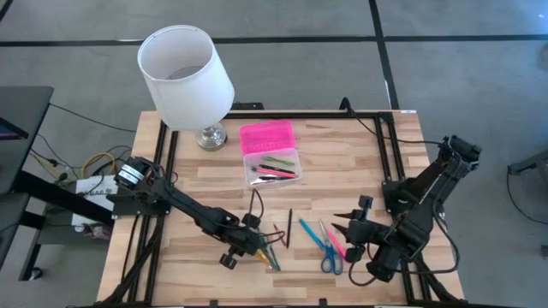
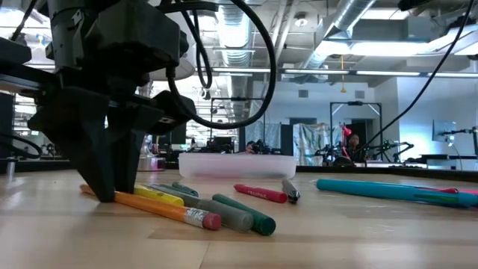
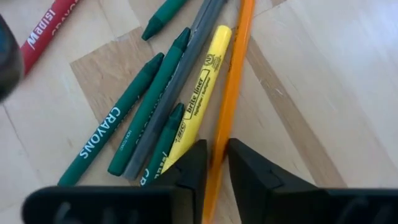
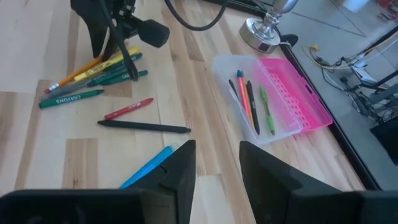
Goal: Pick & place school supplies into a supply box
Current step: Put the orange pencil into the pink supply box
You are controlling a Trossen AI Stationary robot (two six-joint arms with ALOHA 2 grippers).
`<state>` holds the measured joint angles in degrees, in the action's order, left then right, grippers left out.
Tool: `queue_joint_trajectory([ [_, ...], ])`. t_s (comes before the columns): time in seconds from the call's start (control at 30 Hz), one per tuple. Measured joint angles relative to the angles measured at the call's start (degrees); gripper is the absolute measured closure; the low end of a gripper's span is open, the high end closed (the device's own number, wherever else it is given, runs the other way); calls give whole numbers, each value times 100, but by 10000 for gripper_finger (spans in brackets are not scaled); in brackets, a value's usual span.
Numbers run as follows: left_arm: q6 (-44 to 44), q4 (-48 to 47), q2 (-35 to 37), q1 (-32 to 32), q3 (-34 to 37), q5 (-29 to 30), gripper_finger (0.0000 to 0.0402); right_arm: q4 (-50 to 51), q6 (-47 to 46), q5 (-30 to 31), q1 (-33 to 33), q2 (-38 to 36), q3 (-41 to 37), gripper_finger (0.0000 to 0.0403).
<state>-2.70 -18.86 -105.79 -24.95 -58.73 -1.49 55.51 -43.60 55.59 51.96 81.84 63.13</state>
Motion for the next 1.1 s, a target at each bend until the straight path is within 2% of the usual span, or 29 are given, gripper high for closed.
queue_joint_trajectory([
  [0.2,70,-467,-42,-2,-169,-42,367,-142,1,1,-59,0,-149,285],
  [0.43,568,-1047,-14,-3,-184,-233,381,-175,1,-17,-111,0,-170,285],
  [1.1,2173,-2436,-4,-280,-191,-245,374,-199,1,-20,-111,0,-165,285],
])
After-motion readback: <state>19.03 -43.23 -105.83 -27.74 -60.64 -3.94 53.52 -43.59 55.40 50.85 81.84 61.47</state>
